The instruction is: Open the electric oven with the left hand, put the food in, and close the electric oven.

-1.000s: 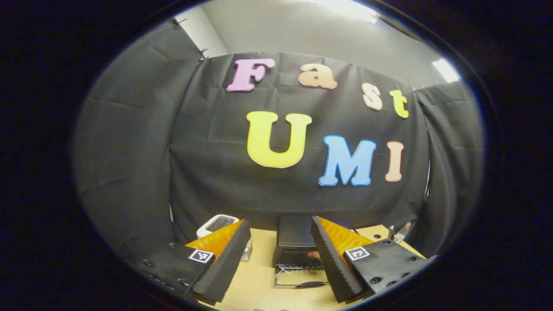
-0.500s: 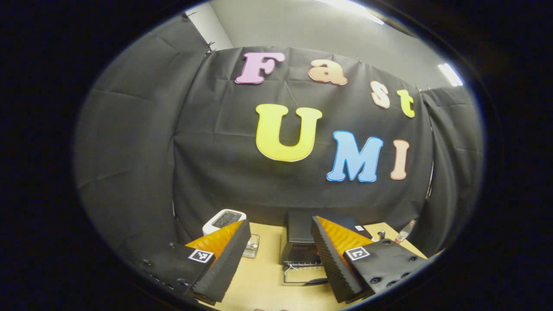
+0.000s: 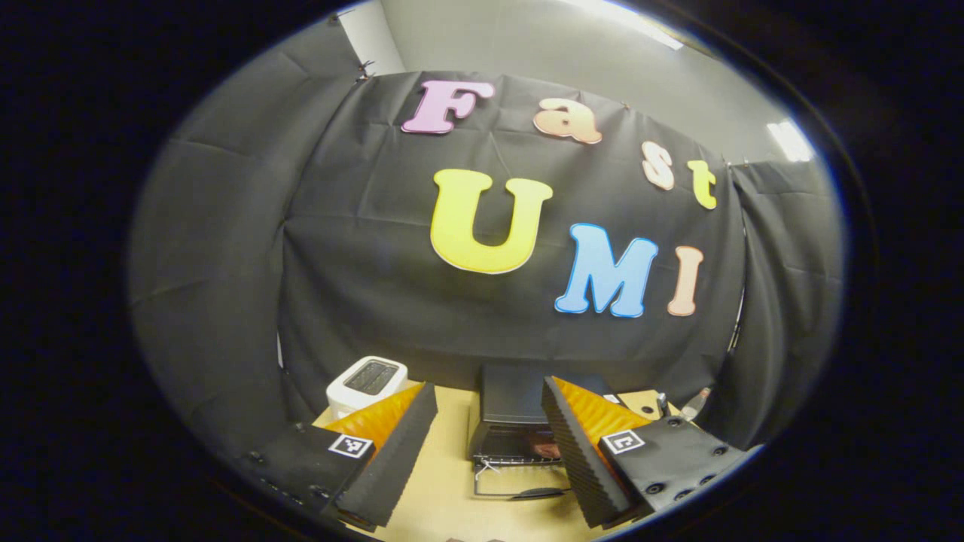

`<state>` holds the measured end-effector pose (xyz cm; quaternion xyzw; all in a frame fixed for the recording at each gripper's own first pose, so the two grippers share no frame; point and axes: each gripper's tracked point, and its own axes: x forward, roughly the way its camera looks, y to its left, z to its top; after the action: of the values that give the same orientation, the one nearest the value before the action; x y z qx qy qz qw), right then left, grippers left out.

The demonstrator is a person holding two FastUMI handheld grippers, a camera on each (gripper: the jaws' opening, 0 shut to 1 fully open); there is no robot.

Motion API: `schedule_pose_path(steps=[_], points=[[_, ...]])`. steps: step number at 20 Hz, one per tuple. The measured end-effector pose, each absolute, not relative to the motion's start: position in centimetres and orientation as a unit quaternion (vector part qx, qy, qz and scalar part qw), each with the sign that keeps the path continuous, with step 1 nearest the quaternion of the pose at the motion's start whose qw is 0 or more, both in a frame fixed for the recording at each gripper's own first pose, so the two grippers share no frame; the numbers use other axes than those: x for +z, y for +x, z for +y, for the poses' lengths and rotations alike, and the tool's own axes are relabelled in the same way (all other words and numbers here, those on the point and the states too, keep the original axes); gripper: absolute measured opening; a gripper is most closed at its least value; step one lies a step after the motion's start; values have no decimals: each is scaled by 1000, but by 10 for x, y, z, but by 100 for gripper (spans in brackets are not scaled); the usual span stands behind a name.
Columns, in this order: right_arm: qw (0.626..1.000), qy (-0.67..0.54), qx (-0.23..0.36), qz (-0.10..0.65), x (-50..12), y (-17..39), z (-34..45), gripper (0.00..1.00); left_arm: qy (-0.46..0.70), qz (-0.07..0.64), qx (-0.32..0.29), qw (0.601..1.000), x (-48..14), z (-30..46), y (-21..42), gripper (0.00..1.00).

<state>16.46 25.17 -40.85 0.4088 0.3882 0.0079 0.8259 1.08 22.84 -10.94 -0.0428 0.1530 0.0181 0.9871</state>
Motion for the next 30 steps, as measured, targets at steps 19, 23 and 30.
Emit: schedule_pose_path(steps=[19, 23, 30], points=[[994, 66, 31, 77, -122, 74, 108, 97, 15, 93, -37, 995, -119, 91, 36, 95], [998, 46, 23, 27, -77, 59, 86, 97, 21, 120, -34, 992, -157, 77, 38, 95], [999, 36, 15, 4, -60, 48, 61, 97, 8, 245, -34, 969, -252, 66, 25, 95]])
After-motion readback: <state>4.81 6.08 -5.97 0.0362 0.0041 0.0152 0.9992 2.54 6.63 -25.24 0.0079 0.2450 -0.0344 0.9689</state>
